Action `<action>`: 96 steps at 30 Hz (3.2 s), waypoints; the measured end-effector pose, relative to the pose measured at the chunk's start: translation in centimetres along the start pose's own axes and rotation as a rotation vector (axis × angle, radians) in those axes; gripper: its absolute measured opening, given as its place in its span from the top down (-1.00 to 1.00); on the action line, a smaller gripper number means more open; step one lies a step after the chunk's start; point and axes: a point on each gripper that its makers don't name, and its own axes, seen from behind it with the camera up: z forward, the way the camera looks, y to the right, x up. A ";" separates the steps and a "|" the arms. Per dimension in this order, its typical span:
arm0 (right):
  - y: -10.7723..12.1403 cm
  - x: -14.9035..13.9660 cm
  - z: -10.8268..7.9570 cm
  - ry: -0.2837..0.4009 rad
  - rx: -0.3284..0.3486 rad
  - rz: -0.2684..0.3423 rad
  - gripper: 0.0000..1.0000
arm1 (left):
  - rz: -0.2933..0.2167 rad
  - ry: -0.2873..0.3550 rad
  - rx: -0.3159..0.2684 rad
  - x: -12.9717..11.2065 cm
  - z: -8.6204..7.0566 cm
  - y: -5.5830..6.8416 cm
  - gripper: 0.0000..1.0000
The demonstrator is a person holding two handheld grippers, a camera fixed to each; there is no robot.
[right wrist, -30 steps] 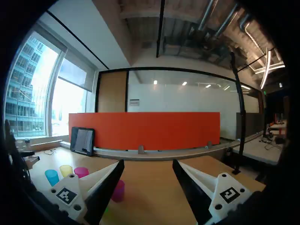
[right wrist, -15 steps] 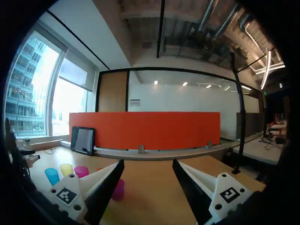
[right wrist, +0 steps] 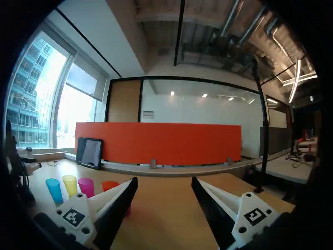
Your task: Pour water
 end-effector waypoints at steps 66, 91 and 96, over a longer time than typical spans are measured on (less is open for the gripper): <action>0.0 -7.6 2.9 -0.087 -0.025 0.026 -0.99 | 0.000 0.000 0.000 0.0 0.0 0.0 -0.93; -0.1 -7.8 2.9 -0.089 -0.022 0.026 -0.99 | 0.000 0.000 0.000 0.0 0.1 -0.1 -0.93; -0.1 -7.7 2.9 -0.089 -0.022 0.026 -0.99 | 0.000 0.000 0.000 0.0 0.1 -0.1 -0.93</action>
